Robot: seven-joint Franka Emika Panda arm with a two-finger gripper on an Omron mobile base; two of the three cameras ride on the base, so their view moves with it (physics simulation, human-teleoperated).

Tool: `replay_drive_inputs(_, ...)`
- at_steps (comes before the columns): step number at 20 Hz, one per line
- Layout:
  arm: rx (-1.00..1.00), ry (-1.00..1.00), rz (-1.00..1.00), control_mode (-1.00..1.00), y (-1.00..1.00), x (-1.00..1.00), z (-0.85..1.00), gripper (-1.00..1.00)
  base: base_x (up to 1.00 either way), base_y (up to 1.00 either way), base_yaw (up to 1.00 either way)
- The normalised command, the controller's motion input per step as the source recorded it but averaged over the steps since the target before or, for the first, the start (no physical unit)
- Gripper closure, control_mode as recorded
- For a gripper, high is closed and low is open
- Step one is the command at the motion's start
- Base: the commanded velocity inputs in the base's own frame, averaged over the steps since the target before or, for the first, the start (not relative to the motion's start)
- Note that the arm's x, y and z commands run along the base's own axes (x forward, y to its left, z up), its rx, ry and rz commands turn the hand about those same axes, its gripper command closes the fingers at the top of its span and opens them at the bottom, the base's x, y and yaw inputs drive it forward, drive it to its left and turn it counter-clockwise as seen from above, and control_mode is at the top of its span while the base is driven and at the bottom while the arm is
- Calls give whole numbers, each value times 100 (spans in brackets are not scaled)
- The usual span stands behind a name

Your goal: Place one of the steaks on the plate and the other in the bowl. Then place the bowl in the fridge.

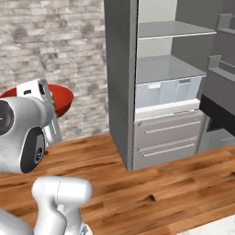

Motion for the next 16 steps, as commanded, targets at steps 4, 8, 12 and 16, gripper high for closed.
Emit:
replay_drive_inputs(4,0,0,0,100,0,0,0,100,70,-14,-18)
replay_drive_inputs(8,0,0,0,100,0,0,0,100,56,-41,-14)
replay_drive_inputs(12,0,0,0,100,0,0,0,100,53,-45,-14)
replay_drive_inputs(16,0,0,0,100,0,0,0,100,64,-28,-13)
